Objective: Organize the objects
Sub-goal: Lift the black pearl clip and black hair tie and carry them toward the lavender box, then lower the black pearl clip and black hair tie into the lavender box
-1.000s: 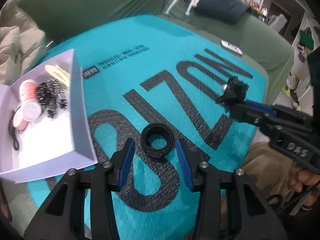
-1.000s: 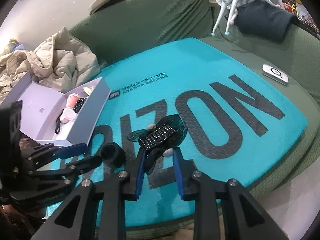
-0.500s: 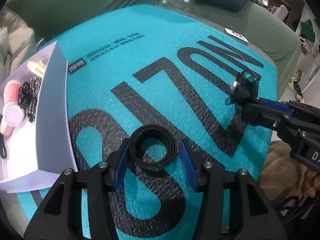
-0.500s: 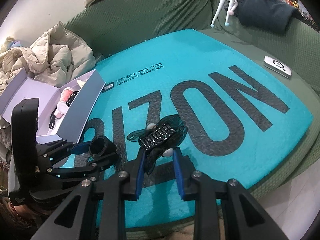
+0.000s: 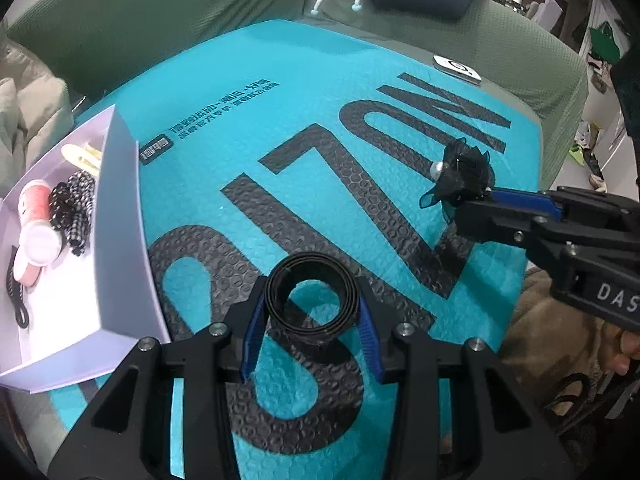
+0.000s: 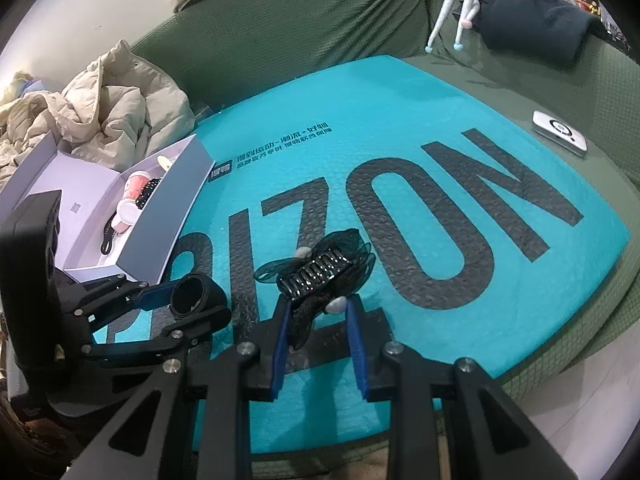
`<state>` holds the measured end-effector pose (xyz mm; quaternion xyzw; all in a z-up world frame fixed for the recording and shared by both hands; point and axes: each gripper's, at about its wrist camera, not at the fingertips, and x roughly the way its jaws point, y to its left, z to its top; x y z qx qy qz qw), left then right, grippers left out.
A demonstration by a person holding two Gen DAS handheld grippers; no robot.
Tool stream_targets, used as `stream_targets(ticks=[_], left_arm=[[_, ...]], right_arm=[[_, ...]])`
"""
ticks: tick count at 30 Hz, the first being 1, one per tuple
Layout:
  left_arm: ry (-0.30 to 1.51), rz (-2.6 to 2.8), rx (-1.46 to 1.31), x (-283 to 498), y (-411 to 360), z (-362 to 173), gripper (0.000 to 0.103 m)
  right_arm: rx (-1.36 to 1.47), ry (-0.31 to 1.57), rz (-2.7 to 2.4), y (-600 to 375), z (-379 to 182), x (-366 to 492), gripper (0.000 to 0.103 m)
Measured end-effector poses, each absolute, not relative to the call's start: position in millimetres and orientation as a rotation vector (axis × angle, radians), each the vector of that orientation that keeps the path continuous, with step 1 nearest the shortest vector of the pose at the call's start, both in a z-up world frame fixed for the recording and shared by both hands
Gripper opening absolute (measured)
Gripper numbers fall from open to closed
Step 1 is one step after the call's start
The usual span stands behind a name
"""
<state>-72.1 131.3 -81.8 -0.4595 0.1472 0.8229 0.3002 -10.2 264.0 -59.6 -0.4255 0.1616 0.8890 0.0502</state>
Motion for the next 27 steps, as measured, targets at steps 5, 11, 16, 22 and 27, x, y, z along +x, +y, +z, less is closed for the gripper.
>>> stream_targets(ticks=[5,11,16,22,27], left_arm=[[0.363,2.24,-1.192,-69,113,-64,0.039],[0.323,2.287,-1.176,-67,95,-45,0.039],[0.297,2.33,-1.167,-68,78,-34,0.039],[0.216,2.361,-1.222,-69,50,-28,0.039],[0.191,2.416,-1.235,-65,24,-22,0.039]], right_arm=[[-1.283,0.477,2.723,259,-50,-9,0.026],[-1.284,0.449,2.75,248,-39,-10,0.026],[-1.278,0.425,2.788,232,-28,-9,0.026],[-1.285,0.42,2.832,213,-15,-10,0.026],[-1.294,0.377,2.872,193,-7,-11,0.026]])
